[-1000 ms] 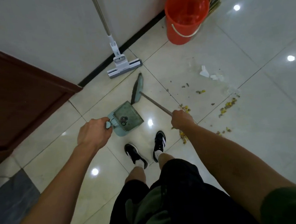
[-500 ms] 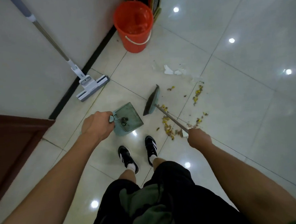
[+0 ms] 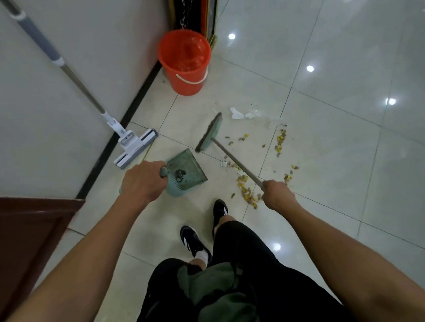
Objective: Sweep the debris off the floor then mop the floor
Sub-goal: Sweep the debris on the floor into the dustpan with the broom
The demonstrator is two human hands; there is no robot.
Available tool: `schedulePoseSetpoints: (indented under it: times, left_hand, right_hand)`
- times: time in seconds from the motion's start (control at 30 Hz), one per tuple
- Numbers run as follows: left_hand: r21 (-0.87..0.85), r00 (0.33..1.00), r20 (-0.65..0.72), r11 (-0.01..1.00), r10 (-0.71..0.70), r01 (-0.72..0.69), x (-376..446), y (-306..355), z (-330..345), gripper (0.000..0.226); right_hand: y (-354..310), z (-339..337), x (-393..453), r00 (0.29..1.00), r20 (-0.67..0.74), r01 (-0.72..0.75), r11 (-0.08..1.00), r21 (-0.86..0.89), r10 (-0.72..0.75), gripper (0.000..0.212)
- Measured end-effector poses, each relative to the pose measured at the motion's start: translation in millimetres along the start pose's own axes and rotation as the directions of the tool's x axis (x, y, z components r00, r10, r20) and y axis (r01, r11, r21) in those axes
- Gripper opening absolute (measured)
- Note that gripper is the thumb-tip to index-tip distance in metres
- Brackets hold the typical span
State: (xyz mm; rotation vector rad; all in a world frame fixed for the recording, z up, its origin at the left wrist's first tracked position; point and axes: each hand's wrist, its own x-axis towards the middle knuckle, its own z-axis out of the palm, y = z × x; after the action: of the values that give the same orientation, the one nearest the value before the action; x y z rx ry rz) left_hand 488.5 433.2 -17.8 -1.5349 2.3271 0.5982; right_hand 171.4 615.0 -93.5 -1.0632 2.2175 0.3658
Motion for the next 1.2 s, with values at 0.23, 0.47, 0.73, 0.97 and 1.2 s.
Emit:
schedulePoseSetpoints:
  times: [0.23,0.47,0.73,0.97,1.2]
  left_hand:
    - [0.056,1.0,-0.003,0.998,0.014,-0.014,44,1,-25,0.014]
    - [0.086,1.0,-0.004,0.996,0.026,-0.026,120,20,-60,0.015]
    - [0.142,0.997,0.008,0.987,0.077,-0.077,189,40,-85,0.017]
    - [0.162,0.985,0.068,0.973,0.157,-0.166,223,59,-100,0.013]
    - [0.196,0.954,0.122,0.936,0.272,-0.292,239,61,-99,0.014]
  right_hand:
    - [-44,-32,67,0.999,-0.015,-0.042,0.957,0.287,0.048,0.02]
    - [-81,-89,161,0.994,0.063,-0.113,0.845,0.522,0.094,0.029]
    - [-94,-127,230,0.991,0.134,-0.083,0.886,0.456,0.024,0.034]
    - [-77,-110,212,0.964,0.233,-0.208,0.917,0.341,0.132,0.028]
    - [-65,-62,143,0.939,0.287,-0.296,0.872,0.39,0.19,0.031]
